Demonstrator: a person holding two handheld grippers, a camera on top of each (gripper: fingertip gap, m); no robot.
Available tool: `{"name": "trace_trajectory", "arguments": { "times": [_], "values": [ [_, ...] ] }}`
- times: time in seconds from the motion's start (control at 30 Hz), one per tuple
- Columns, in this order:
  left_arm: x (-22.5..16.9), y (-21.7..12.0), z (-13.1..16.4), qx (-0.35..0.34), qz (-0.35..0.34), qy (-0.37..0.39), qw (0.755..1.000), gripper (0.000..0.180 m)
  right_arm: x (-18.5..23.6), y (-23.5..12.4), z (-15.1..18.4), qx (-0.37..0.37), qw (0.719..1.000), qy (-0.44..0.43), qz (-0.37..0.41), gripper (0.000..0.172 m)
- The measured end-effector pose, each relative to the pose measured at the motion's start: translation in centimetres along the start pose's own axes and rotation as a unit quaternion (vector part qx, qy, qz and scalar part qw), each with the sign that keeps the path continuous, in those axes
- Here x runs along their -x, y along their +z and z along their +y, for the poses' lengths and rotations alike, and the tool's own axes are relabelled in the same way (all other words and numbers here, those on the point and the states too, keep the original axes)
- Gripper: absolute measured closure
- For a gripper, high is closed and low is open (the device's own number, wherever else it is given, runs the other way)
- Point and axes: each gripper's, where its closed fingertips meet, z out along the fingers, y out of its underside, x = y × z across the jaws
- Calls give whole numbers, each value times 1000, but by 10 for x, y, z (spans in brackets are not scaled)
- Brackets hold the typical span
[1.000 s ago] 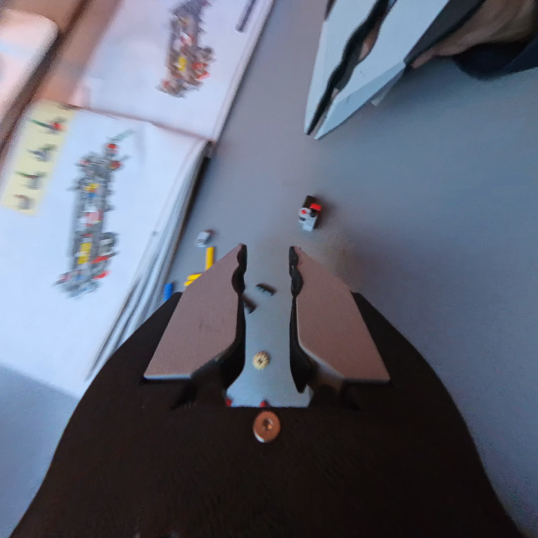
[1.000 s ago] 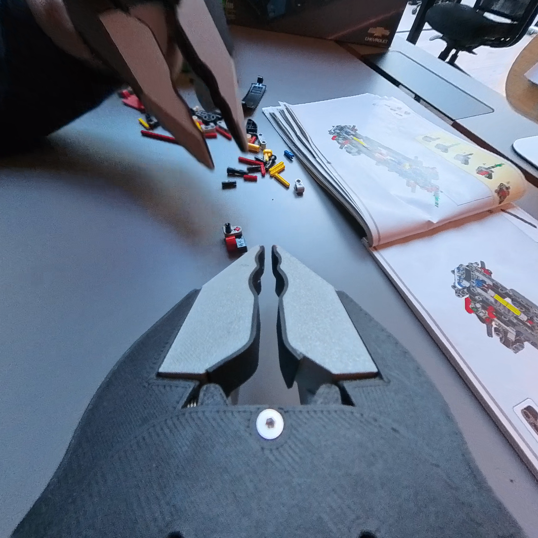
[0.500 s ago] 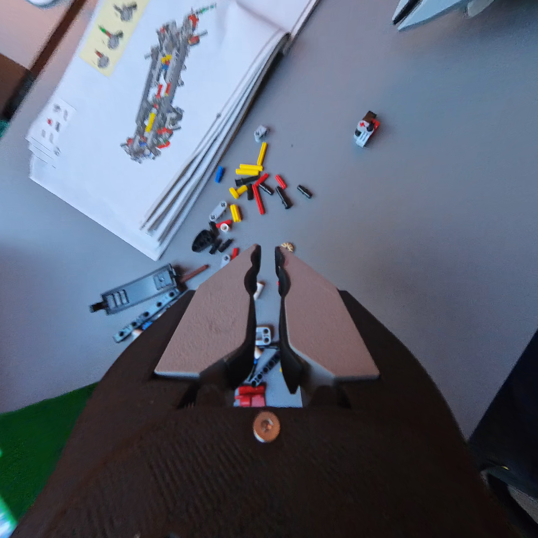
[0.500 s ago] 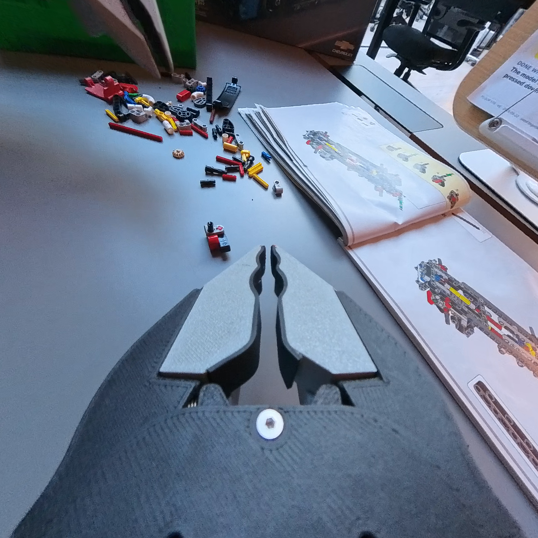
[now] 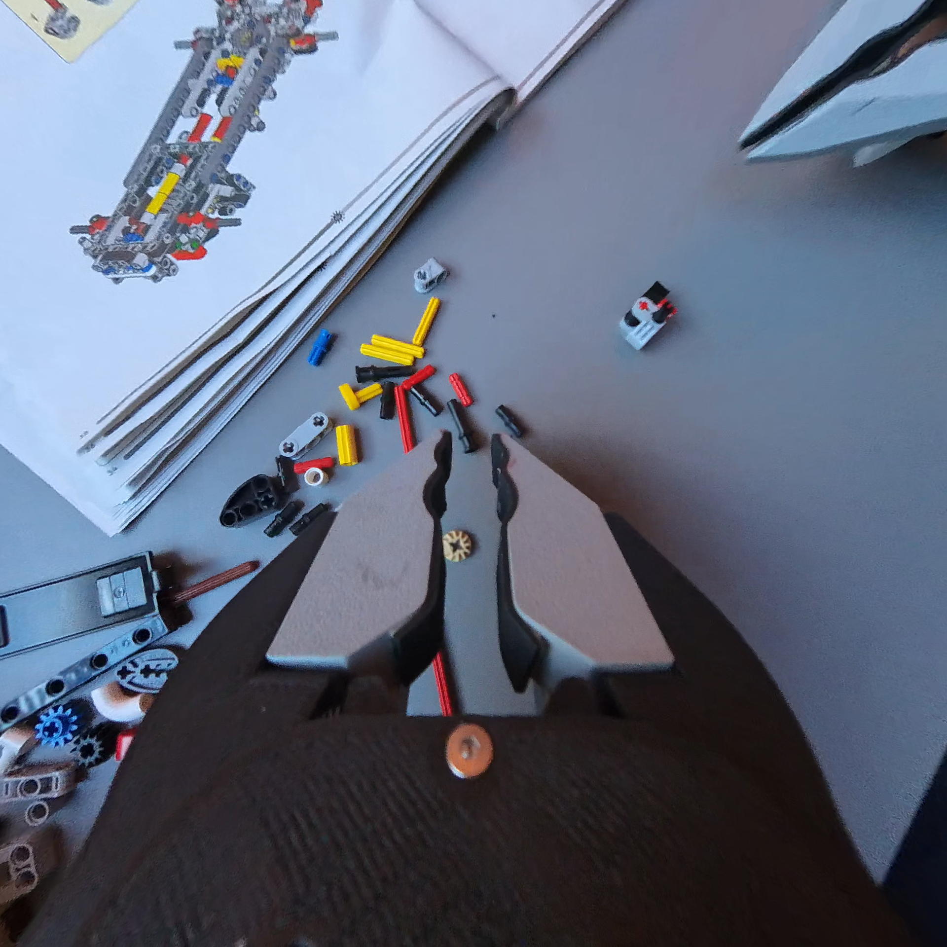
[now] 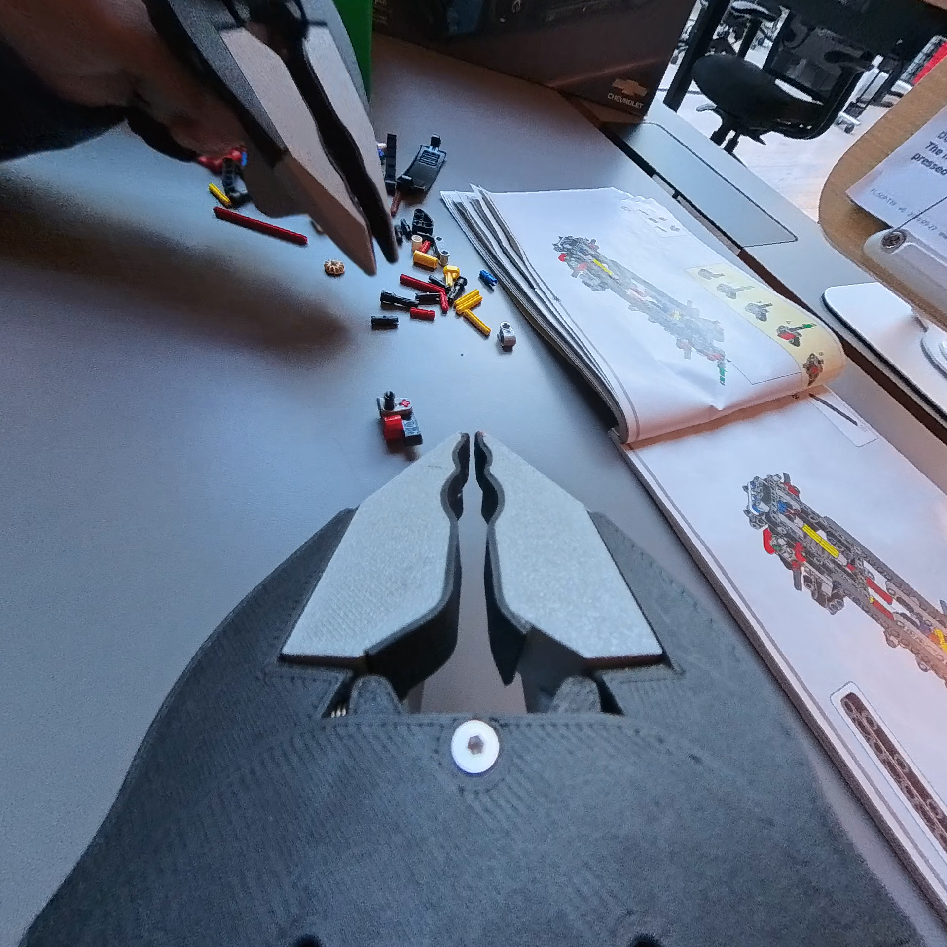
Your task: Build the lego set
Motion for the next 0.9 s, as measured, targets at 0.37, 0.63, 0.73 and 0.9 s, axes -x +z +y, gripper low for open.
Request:
{"name": "trace_trajectory", "arguments": {
  "times": [0.37, 0.63, 0.73, 0.9],
  "values": [
    [3, 14, 12, 38, -23, 12, 999, 168, 20, 1, -5, 1, 999, -33, -24, 172],
    [6, 16, 10, 31, -23, 31, 999, 175, 23, 3, -3, 5, 999, -25, -36, 172],
    [5, 16, 10, 24, -21, 42, 999, 175, 17, 1, -5, -3, 999, -22, -24, 172],
    [14, 8, -1, -30, -28, 49, 998, 175, 0, -6, -12, -37, 999, 3, 3, 172]
  ]
}}
